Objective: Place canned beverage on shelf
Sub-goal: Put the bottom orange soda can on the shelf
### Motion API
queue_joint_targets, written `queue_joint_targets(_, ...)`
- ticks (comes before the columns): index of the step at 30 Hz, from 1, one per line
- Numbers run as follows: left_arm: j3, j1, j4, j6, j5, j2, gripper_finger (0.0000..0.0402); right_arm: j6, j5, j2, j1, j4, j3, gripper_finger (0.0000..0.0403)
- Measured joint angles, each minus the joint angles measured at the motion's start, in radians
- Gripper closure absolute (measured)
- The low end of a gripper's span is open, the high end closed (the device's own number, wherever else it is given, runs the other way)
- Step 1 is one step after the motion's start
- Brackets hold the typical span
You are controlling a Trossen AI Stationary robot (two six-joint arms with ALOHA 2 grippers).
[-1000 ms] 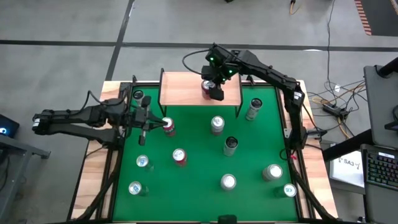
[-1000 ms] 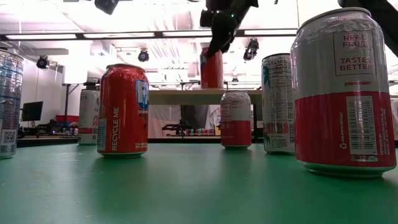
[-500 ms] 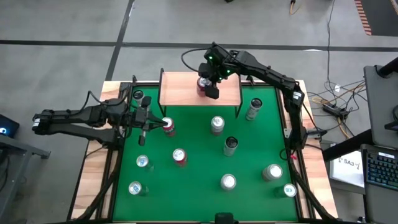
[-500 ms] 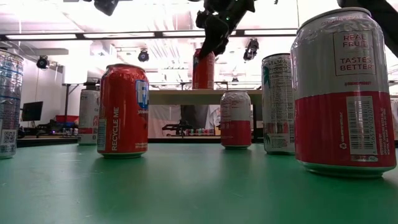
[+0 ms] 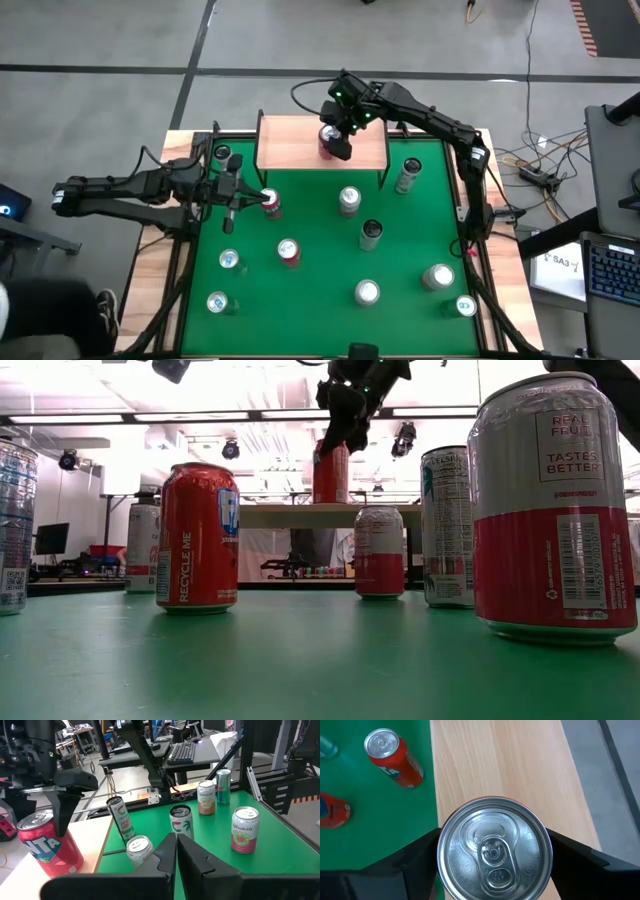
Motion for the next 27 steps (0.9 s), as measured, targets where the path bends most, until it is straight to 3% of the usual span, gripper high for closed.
queue_joint_targets(21, 0.0, 0.0, 0.0, 0.0, 0.0, 0.0, 0.0402, 0.026, 0.004, -0.002, -0.002, 0.033, -0.021, 0.0064)
queue_joint_targets(27, 0.0, 0.0, 0.0, -0.005, 0.0, 0.0, 0.0402, 0.028, 0.075, -0.002, -0.004, 0.032, -0.008, 0.0074)
